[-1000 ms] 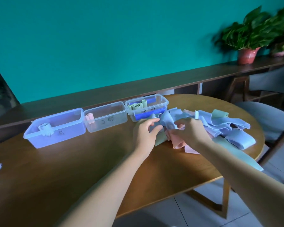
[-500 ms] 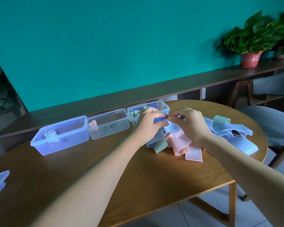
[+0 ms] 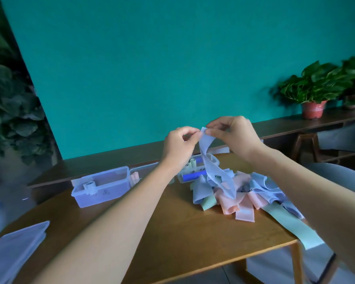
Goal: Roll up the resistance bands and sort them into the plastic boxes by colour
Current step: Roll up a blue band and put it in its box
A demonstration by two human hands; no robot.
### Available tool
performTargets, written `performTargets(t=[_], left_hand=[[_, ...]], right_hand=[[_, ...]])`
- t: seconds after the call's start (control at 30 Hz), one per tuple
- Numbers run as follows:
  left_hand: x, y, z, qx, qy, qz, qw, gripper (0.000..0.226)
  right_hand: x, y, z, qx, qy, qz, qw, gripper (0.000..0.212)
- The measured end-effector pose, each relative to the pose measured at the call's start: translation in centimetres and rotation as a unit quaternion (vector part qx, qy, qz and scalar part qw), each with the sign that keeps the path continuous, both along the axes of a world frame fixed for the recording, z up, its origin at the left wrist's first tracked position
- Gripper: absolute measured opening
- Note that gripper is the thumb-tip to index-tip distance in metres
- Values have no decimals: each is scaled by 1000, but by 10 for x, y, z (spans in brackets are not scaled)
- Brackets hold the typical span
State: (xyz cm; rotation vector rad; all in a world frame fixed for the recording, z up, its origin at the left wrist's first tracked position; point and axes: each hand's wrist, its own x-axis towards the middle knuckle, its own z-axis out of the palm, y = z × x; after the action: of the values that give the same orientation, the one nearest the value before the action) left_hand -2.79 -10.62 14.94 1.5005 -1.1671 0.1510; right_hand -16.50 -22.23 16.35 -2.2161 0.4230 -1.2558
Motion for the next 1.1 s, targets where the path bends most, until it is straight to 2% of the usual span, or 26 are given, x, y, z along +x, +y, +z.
performTargets(t=[0.27, 0.4, 0.57, 0.77, 0.97, 1.1], left_hand=[[-9, 83, 34, -47, 11, 2, 999, 7], [-17, 133, 47, -57, 15, -7, 998, 8], [-17, 192, 45, -37, 21, 29, 999, 11], [-1, 234, -7, -9, 67, 76, 995, 13], [38, 243, -87, 63, 68, 152, 984, 13], [66, 239, -113, 79, 103, 163, 978, 10]], right_hand=[[1, 61, 39, 70, -57, 124, 988, 15], [4, 102, 51, 96, -45, 200, 974, 14], [17, 142, 46, 131, -24, 272, 953, 19], [45, 161, -3, 171, 133, 333, 918, 20], [87, 170, -77, 209, 169, 329, 905, 6], [118, 167, -109, 201, 165, 303, 917, 4]])
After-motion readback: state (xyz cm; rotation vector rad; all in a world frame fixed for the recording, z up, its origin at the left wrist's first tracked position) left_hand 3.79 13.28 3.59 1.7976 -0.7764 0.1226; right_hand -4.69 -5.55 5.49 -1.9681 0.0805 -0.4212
